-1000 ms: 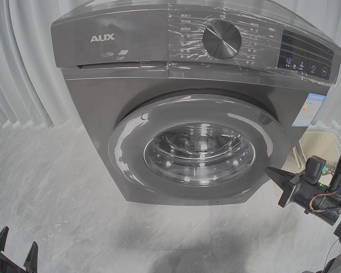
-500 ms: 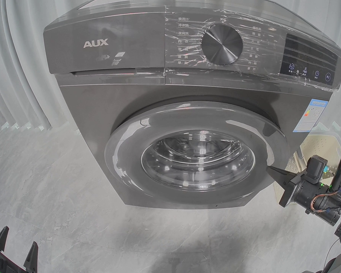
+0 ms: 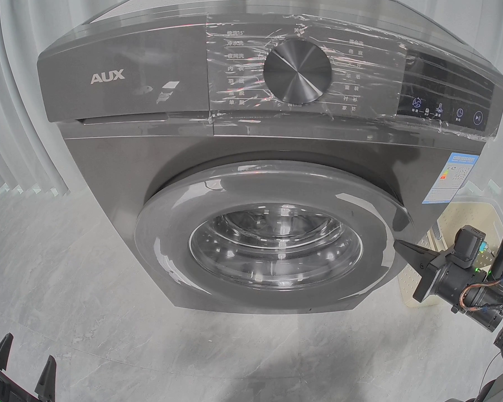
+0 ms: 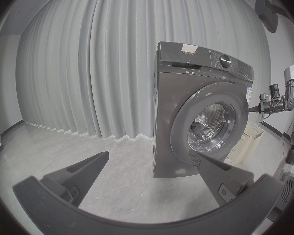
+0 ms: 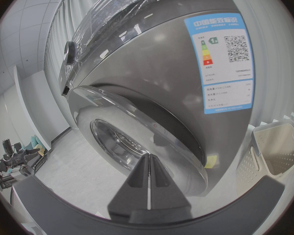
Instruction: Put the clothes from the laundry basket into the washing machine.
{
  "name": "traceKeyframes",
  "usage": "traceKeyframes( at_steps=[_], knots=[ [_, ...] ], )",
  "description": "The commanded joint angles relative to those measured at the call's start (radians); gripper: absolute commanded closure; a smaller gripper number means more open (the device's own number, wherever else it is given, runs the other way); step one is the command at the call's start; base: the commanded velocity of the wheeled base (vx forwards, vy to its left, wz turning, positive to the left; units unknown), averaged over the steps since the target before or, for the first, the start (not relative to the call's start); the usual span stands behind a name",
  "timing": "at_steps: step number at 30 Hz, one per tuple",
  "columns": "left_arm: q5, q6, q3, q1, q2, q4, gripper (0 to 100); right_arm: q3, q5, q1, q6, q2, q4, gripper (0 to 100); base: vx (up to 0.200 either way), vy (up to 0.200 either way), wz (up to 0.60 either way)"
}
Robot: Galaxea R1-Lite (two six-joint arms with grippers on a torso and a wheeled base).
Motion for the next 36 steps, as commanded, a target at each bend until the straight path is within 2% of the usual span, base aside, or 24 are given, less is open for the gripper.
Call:
traceKeyframes(
  at_steps=[1, 9, 18, 21, 28, 35, 36],
  knots=[
    [0.001, 0.002, 0.018, -0.001, -0.016, 0.0, 0, -0.004, 0.002, 0.004, 0.0, 0.007, -0.001, 100, 0.0, 0.0, 0.0],
    [0.001, 0.002, 0.018, 0.0, -0.016, 0.0, 0, -0.034, -0.012, 0.006, 0.001, 0.028, -0.001, 100, 0.0, 0.0, 0.0],
    [0.001, -0.002, 0.018, 0.0, -0.016, 0.0, 0, -0.1, -0.108, -0.003, 0.001, 0.096, -0.052, 100, 0.0, 0.0, 0.0],
    [0.001, -0.005, 0.018, -0.001, -0.016, 0.0, 0, -0.112, -0.124, -0.003, 0.007, 0.105, -0.052, 100, 0.0, 0.0, 0.0],
    [0.001, -0.005, 0.018, -0.001, -0.016, 0.0, 0, -0.093, -0.116, 0.014, 0.007, 0.096, -0.052, 100, 0.0, 0.0, 0.0],
    [0.001, -0.006, 0.018, -0.001, -0.016, 0.0, 0, 0.035, -0.07, 0.077, 0.003, -0.027, -0.032, 100, 0.0, 0.0, 0.0],
    [0.001, -0.006, 0.018, -0.001, -0.016, 0.0, 0, 0.084, -0.048, 0.08, -0.002, -0.064, -0.034, 100, 0.0, 0.0, 0.0]
  ],
)
